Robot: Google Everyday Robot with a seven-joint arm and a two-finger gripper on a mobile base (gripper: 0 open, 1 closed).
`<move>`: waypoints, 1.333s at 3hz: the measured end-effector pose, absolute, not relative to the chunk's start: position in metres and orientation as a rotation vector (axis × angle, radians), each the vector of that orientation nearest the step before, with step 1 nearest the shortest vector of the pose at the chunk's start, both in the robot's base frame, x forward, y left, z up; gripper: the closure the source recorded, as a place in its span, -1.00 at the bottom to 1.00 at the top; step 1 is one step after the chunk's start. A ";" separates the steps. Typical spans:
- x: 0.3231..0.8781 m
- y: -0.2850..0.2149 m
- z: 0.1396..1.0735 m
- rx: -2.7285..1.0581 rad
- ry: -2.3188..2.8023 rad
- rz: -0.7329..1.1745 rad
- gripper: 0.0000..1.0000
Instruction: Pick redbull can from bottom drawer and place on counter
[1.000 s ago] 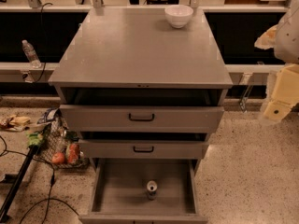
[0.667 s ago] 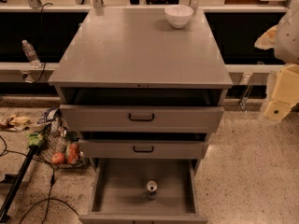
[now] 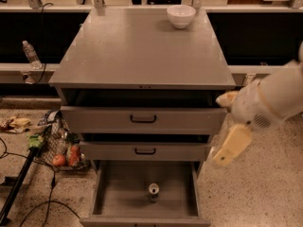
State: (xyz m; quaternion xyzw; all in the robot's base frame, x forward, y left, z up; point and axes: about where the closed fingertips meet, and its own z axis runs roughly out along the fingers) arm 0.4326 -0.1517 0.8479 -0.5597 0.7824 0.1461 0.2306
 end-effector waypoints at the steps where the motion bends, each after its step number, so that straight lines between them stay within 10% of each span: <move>1: 0.416 -0.086 0.758 -1.448 2.040 0.758 -1.00; 4: 0.427 -0.063 0.709 -1.284 1.982 0.869 -1.00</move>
Offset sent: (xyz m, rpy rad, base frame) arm -0.0152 0.0572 -0.0807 0.2298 0.0886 0.0426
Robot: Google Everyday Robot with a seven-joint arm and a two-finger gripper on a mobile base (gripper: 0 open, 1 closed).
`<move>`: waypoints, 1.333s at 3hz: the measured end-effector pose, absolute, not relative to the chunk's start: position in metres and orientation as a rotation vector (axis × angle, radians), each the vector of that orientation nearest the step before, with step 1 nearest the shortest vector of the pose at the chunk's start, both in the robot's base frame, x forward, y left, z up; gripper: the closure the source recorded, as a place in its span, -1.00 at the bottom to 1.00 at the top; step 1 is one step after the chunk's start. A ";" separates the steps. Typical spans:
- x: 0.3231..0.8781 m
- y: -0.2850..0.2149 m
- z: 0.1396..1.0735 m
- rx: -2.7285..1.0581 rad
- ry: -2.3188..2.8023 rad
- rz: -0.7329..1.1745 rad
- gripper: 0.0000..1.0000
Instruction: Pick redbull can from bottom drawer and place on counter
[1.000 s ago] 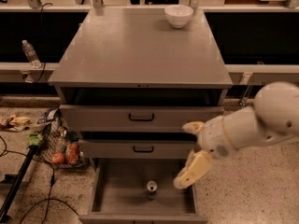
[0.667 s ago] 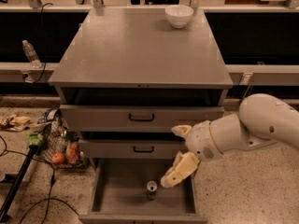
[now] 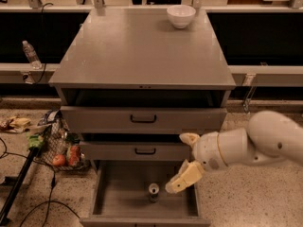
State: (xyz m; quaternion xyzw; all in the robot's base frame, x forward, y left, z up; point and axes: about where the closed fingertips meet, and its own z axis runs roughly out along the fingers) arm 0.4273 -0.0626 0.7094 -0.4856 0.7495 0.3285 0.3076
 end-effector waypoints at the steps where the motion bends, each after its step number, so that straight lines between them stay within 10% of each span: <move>1: 0.439 -0.090 0.644 -1.163 1.958 0.816 -1.00; 4: 0.474 -0.135 0.454 -1.093 2.175 0.577 -1.00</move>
Offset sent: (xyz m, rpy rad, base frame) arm 0.0364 -0.0943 -0.1964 -0.0522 -0.2011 -0.2315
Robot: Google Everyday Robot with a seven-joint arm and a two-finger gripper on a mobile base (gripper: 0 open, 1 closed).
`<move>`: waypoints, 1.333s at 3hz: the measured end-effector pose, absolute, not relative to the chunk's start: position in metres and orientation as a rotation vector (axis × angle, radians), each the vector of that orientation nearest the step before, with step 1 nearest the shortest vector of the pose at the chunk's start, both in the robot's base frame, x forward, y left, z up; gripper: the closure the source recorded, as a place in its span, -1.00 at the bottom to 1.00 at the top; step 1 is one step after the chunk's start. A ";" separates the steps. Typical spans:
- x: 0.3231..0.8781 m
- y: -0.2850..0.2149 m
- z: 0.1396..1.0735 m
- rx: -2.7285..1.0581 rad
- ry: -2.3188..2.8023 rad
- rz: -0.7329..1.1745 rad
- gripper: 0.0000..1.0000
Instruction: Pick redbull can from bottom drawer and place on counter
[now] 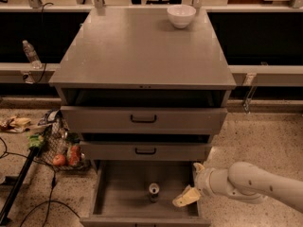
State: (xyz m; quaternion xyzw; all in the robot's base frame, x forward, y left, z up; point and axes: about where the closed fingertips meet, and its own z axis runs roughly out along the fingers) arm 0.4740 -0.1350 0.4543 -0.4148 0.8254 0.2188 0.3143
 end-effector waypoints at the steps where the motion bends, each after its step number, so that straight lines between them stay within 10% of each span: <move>1: 0.480 -0.130 0.432 -1.088 2.222 0.576 -1.00; 4: 0.504 -0.126 0.343 -1.024 2.206 0.618 -1.00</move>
Offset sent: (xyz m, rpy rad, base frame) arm 0.0069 0.0047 -0.0240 -0.0225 0.0403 -0.0137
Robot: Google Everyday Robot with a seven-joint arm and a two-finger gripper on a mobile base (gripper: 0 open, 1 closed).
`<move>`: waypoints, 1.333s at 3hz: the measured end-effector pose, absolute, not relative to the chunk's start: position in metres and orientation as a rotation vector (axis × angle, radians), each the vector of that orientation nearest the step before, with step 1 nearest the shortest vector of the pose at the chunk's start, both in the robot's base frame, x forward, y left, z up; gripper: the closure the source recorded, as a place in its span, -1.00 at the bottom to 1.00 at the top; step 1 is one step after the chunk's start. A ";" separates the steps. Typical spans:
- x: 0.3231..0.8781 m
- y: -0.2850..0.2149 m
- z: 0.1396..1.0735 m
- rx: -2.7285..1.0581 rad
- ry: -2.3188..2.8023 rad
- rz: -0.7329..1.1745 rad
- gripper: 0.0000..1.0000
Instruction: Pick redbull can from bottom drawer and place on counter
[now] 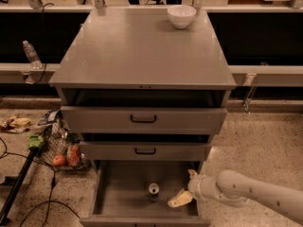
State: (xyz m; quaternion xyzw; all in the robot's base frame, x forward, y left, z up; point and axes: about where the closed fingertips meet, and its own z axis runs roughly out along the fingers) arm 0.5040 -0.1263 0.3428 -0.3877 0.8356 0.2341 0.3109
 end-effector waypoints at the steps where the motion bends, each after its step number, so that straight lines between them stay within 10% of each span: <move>1: 0.514 -0.122 0.312 -1.014 2.169 0.632 -1.00; 4: 0.529 -0.069 0.243 -1.140 1.960 0.687 -1.00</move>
Offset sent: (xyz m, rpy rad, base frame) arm 0.0194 0.0449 -0.0743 0.1654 -0.1857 0.1849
